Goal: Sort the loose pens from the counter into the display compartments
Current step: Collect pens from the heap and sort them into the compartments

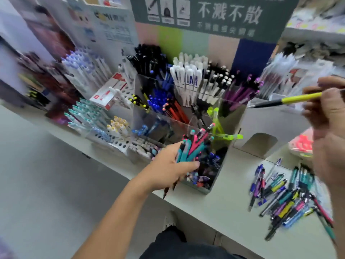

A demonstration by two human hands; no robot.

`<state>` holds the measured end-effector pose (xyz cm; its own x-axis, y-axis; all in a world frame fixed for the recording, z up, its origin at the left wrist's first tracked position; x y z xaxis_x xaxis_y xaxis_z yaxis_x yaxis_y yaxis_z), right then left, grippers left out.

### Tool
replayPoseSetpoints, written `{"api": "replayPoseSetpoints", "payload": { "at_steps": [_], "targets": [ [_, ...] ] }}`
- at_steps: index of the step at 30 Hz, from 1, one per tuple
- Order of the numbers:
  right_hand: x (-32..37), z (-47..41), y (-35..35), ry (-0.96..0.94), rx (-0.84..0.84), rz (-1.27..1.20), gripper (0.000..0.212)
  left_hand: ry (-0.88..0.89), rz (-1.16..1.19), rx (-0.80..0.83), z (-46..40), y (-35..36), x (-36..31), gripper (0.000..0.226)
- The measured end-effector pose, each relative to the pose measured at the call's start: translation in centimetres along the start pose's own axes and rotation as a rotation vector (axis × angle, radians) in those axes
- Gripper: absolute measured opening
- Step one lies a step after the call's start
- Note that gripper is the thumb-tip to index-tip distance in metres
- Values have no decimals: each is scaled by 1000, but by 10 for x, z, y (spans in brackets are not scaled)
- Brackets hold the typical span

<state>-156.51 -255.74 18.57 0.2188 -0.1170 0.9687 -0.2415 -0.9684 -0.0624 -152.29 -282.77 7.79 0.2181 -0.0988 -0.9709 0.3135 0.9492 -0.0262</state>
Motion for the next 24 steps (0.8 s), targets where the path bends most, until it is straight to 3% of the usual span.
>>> {"api": "replayPoseSetpoints", "payload": {
  "at_steps": [4, 6, 9, 12, 15, 17, 19, 24],
  "targets": [
    [22, 20, 97, -161, 201, 273, 16, 10, 592, -297, 21, -55, 23, 22],
    [23, 33, 145, -217, 264, 307, 23, 39, 728, -448, 31, -81, 35, 20],
    [16, 27, 204, -274, 275, 341, 13, 60, 891, -588, 40, -117, 52, 15],
    [23, 4, 263, -421, 278, 493, 15, 47, 1006, -532, 38, -135, 55, 12],
    [13, -16, 320, -560, 442, 890, 15, 18, 1089, -427, 33, -133, 50, 16],
    [-2, -22, 345, -566, 559, 1149, 13, 1, 1126, -351, 30, -127, 45, 19],
    [-9, -26, 357, -541, 566, 1303, 12, -10, 1110, -325, 29, -125, 45, 22],
    [-21, -23, 377, -523, 545, 1452, 23, -41, 904, -382, 30, -130, 51, 27]
  ]
}}
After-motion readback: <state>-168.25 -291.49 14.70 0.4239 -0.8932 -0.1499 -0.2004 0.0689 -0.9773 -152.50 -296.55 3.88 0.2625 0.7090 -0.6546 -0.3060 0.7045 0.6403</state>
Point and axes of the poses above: each hand's wrist, its own z-axis away from the middle knuckle, its own y-axis out of the palm, x = y × z, the point moved 8 cm from there along -z, towards the middle knuckle, and after that the axes turned 14 degrees about z, right-handed, at the moved point
